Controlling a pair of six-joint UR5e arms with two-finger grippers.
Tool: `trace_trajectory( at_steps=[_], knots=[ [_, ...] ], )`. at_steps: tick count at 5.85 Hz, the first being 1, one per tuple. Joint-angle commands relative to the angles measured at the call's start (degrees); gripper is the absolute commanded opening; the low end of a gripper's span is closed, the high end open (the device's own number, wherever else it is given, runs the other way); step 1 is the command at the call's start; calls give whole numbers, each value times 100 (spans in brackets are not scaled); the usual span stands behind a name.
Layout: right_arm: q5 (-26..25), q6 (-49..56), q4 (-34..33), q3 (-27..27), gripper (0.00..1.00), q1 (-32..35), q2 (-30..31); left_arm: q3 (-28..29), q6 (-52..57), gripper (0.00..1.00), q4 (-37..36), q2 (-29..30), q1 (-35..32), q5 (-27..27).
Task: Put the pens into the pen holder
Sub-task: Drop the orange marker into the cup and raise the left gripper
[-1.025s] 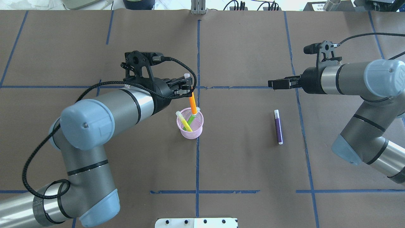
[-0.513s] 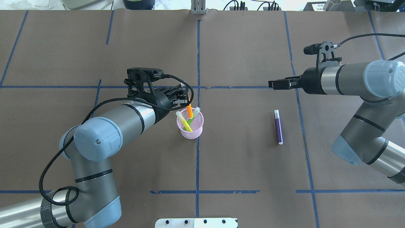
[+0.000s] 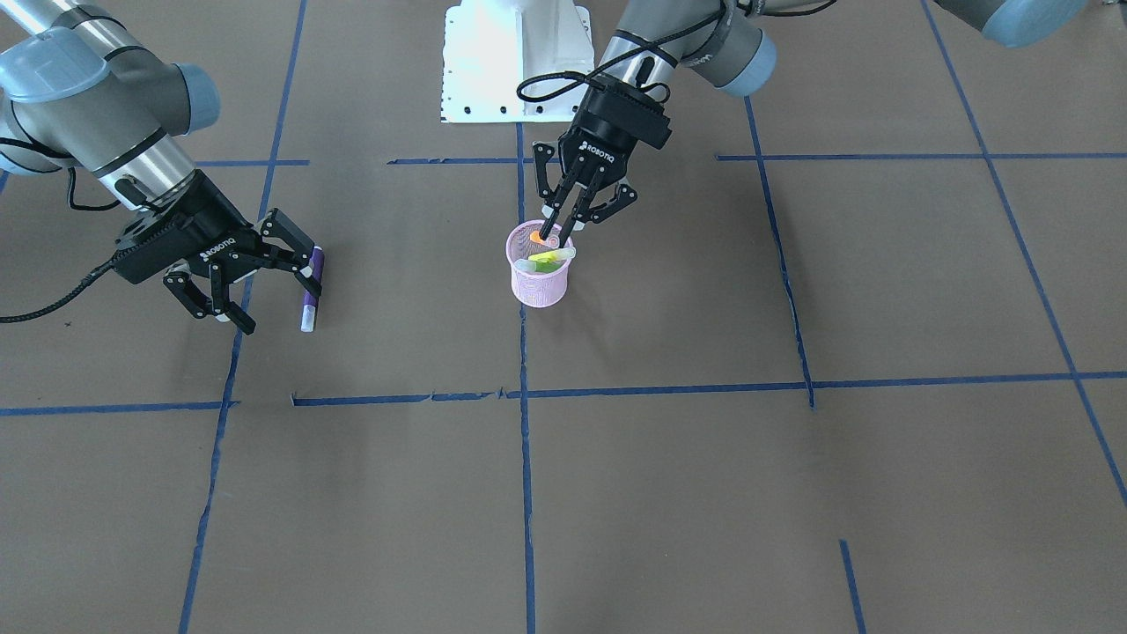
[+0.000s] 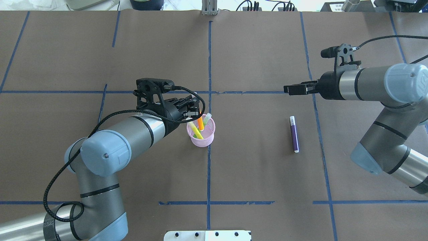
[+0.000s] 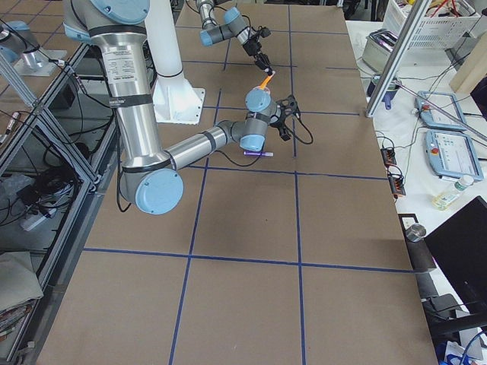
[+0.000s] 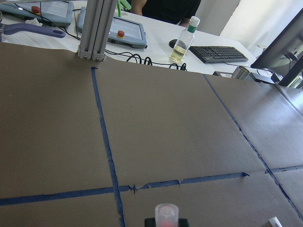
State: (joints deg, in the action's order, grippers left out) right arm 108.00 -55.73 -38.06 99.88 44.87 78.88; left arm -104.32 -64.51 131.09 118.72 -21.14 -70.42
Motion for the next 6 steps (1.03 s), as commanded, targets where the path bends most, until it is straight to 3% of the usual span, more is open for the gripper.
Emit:
trace_trajectory(
  at_steps=[1,3,4,5,6],
  knots=[
    [27,1,0,-3,99,5,22,-44,8,71,-4,11,13,-42],
    [97,-8,-148,-55,99,-4,22,-410,304,72,-57,-154,-22,-121],
    [255,-43,-1159,49,98,-48,-100,-692,768,71,-501,-269,-65,-321],
    [857,-43,-2352,102,96,-48,-415,-755,947,71,-1010,-392,-266,-514],
    [1063,-43,-3487,120,96,-48,-740,-800,949,71,-1798,-384,-764,-1508]
  ],
)
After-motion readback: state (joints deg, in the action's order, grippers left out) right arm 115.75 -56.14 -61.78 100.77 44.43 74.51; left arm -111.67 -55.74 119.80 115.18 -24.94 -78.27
